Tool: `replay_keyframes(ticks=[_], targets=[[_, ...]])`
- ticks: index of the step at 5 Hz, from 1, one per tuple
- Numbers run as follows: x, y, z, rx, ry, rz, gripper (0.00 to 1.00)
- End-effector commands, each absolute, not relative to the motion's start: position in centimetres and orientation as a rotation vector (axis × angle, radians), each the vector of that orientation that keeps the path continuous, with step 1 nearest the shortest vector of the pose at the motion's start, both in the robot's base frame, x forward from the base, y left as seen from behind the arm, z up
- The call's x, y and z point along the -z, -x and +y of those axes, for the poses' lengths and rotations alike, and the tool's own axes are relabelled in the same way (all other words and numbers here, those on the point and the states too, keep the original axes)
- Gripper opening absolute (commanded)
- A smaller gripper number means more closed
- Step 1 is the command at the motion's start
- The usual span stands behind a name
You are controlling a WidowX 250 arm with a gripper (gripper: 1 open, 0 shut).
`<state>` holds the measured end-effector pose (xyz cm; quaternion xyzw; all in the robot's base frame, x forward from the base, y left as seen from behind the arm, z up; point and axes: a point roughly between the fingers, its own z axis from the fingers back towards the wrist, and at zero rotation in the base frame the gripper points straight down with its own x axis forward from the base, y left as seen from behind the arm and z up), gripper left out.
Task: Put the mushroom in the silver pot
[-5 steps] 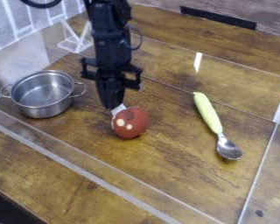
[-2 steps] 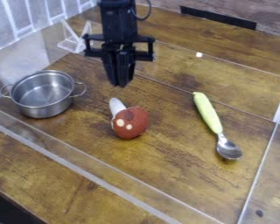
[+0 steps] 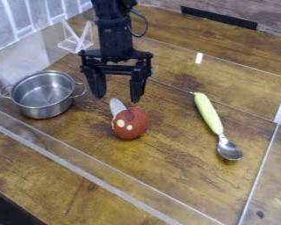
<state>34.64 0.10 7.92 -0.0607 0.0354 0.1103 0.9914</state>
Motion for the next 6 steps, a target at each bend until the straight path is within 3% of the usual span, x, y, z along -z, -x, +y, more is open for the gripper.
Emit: replay_keyframes(ticks=[1,3,4,5,6], targets=[[-9.4,-34.9,-0.8,-0.19,0.117,0.019,1.0],[-6.7,-34.0,-2.8,-0.25,0.114,0.043,1.0],[-6.5,-33.9,-1.4,-0.248,0.114,0.052,0.0],[-7.1,-33.9,0.0,-0.243,0.113,0.056,0.0],[-9.5,-33.5,1.0,-0.206,0.1,0.059,0.0]])
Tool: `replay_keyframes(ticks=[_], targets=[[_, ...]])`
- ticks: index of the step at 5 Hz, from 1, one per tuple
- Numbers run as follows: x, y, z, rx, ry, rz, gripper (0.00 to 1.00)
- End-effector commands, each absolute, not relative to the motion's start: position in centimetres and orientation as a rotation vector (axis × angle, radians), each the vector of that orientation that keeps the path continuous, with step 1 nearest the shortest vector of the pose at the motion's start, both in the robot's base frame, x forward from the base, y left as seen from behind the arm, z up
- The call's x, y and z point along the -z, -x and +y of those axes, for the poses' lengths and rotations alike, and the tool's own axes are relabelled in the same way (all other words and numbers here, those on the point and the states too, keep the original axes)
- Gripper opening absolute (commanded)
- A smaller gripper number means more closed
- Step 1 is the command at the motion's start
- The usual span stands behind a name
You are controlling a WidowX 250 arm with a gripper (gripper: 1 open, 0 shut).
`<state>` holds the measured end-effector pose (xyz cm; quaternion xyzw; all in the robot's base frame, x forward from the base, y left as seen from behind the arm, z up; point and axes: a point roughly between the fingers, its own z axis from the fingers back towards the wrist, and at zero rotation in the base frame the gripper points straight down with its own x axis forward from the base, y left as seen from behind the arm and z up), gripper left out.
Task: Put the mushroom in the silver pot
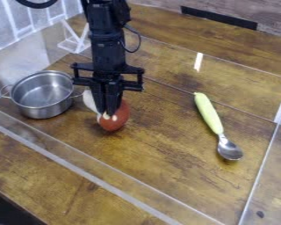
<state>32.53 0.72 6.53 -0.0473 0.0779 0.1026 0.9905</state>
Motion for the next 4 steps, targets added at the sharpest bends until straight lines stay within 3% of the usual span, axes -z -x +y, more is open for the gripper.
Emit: replay_keyframes(ticks=[1,2,3,4], targets=[[-11.3,-34.3,2.4,-0.27,0.108,0.017,0.0],[-13.0,-34.9,4.9,-0.363,0.121,-0.028,0.0],[-14.7,-33.9,7.9,-0.366,0.143,-0.057,0.0],[-14.9,-33.2,10.6,-0.35,0.164,-0.069,0.0]])
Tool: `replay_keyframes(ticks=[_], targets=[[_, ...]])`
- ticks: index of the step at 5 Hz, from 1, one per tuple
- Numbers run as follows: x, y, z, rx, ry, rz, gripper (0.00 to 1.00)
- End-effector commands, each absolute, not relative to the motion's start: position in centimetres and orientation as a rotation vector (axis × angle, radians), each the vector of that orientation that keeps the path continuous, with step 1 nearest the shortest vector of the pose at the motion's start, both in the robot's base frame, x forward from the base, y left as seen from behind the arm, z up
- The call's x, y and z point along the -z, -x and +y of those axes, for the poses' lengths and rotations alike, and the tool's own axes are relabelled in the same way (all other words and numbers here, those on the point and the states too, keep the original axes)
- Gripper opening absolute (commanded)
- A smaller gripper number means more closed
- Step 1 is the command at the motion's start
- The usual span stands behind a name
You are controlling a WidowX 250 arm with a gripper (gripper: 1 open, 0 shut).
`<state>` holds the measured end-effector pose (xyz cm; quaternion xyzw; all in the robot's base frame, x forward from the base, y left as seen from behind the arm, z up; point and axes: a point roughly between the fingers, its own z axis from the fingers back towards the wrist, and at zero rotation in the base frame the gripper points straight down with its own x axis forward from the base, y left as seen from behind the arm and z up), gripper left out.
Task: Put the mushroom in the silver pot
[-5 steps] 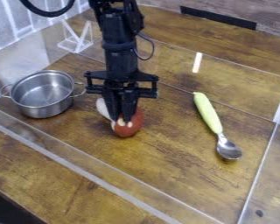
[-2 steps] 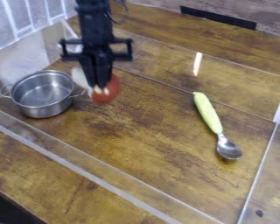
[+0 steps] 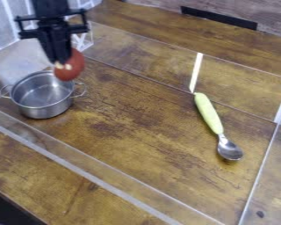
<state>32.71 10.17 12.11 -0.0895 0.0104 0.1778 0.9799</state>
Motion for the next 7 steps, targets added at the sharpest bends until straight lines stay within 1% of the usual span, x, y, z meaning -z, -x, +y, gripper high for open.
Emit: replay_keyframes(ticks=[1,2,4,6,7], targets=[[-13.9,-32.5,11.4,-0.38,0.173,-0.067,0.0],[-12.4,-32.2,11.5,-0.404,0.184,-0.06,0.0],[-11.2,-32.5,13.6,-0.468,0.203,-0.047,0.0],[-7.2,-32.4,14.7,-0.457,0.221,-0.034,0.0],[-6.1,-32.8,14.3,-0.467,0.235,-0.027,0.0]])
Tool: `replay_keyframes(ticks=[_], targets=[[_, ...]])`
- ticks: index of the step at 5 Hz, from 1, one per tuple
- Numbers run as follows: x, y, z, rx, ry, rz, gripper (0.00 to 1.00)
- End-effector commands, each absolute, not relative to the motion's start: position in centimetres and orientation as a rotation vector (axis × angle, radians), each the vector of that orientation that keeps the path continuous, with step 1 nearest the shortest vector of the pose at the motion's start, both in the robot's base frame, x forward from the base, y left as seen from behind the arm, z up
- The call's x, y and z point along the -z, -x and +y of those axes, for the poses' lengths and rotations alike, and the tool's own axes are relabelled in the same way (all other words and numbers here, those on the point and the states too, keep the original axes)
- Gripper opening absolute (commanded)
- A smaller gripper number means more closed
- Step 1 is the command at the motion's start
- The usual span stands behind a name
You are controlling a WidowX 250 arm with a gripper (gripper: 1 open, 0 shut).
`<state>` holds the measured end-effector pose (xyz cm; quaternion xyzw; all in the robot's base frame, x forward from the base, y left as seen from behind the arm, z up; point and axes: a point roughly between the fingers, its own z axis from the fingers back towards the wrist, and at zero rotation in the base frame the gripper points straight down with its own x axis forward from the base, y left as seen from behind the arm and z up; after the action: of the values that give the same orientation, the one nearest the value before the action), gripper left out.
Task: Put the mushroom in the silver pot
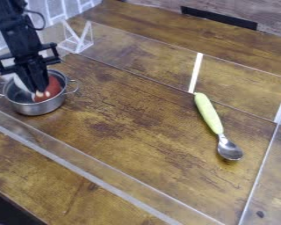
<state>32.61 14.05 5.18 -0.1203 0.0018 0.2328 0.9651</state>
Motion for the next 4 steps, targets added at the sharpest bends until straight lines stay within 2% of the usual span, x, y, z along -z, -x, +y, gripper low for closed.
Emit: replay_keyframes(ticks=[1,2,4], targets=[[-6.2,-33.0,13.6,-0.481,0.243,-0.018,1.0],[-6.6,-33.1,12.8,-0.495,0.25,-0.01,1.0],[-7.4,-31.8,12.3,-0.625,0.22,-0.042,1.0]])
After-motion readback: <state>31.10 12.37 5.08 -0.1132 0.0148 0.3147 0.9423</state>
